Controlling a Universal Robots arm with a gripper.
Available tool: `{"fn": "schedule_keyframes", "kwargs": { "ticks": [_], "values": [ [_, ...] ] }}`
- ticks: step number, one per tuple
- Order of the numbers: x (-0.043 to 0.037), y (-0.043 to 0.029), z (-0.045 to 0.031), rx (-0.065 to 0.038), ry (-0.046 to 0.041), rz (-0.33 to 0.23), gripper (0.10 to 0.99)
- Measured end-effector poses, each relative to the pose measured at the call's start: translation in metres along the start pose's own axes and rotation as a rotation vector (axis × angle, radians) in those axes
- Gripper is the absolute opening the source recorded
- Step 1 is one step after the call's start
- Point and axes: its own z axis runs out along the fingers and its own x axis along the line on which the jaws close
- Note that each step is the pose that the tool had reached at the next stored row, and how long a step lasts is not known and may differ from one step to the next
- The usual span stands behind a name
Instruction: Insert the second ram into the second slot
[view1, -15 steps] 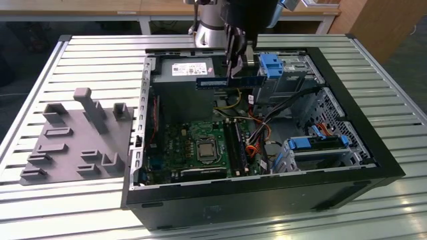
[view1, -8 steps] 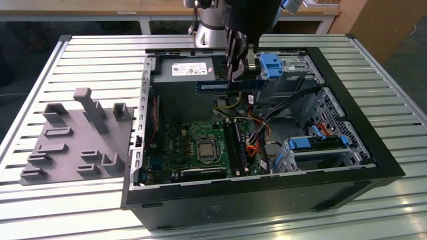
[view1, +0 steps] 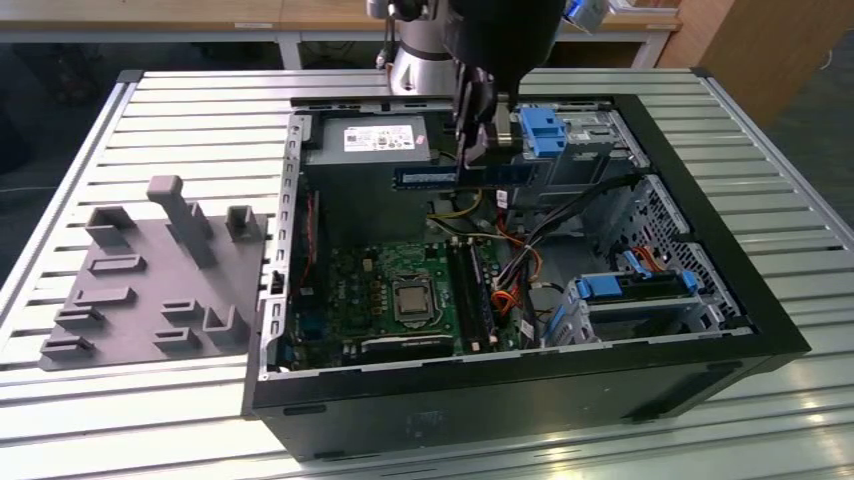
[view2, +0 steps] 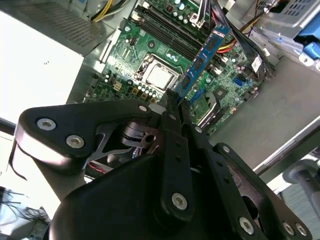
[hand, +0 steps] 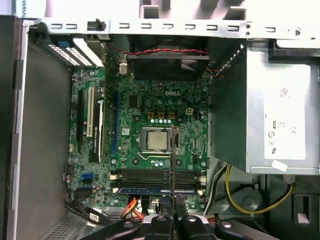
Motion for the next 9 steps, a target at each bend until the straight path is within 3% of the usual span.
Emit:
{"fn": "schedule_keyframes", "kwargs": {
  "ticks": [9],
  "values": [
    [0.0, -0.0001, 0.0008, 0.0, 0.0002, 0.141, 0.137]
  ]
}}
